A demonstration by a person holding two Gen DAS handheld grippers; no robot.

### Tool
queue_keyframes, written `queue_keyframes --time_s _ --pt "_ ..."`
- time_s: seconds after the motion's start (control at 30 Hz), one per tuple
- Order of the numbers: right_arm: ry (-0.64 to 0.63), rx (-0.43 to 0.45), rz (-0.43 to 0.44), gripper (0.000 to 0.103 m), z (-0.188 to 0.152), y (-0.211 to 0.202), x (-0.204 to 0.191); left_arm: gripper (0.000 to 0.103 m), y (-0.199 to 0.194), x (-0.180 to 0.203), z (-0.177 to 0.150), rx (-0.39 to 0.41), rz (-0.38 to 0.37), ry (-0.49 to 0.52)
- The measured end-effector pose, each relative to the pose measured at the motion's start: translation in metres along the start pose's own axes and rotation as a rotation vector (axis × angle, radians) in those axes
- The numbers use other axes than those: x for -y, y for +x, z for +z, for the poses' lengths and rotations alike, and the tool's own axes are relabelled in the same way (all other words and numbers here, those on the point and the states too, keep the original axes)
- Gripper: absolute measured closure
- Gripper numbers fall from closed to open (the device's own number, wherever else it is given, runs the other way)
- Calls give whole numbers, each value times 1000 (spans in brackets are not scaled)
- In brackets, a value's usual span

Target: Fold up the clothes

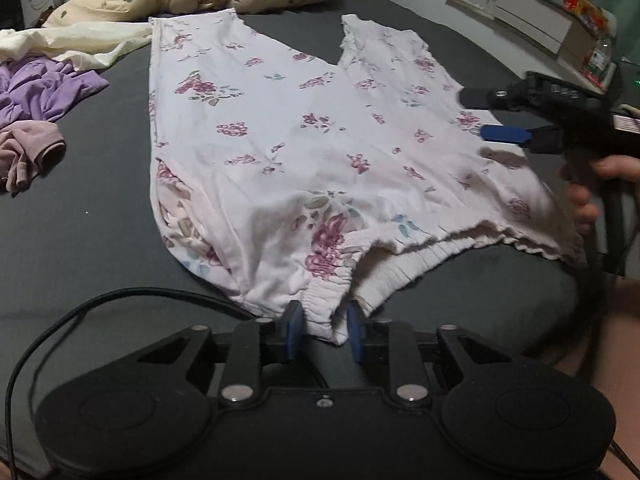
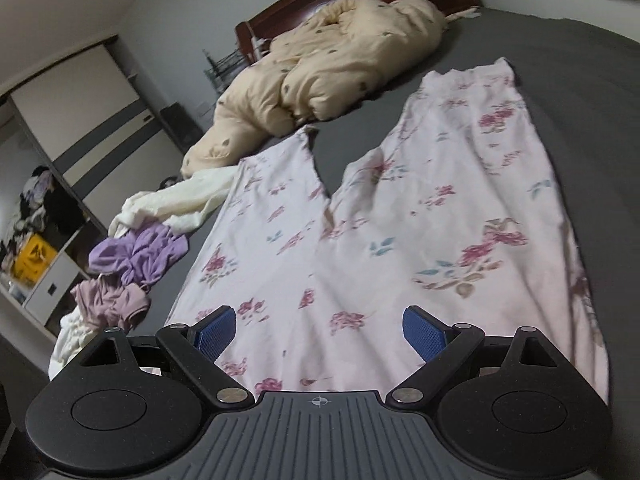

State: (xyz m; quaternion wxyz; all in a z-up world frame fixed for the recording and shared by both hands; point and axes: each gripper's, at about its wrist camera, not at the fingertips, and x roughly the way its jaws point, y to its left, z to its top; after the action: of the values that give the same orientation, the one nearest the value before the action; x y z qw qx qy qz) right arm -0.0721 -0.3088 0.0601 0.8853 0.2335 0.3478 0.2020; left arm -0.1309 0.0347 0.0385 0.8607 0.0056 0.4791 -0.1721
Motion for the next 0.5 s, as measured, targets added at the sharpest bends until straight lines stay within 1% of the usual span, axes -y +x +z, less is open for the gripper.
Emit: queue_keyframes --time_s 0.07,0.1,0.17,0.37,0.43,0.5 --pt "13 -10 -18 12 1 -1 4 92 1 -2 0 -14 11 7" --pt "17 -15 -28 12 2 -1 5 95 0 0 0 -25 19 27" --pt "25 -21 -41 12 3 -1 7 96 -3 3 0 -42 30 48" --pt "34 -18 -49 12 2 -4 8 96 -11 8 0 -77 49 66" --pt "45 -2 -49 12 4 -9 10 95 -14 9 0 -86 53 70" --pt "60 20 -52 12 5 -15 13 93 -23 6 5 -67 21 58"
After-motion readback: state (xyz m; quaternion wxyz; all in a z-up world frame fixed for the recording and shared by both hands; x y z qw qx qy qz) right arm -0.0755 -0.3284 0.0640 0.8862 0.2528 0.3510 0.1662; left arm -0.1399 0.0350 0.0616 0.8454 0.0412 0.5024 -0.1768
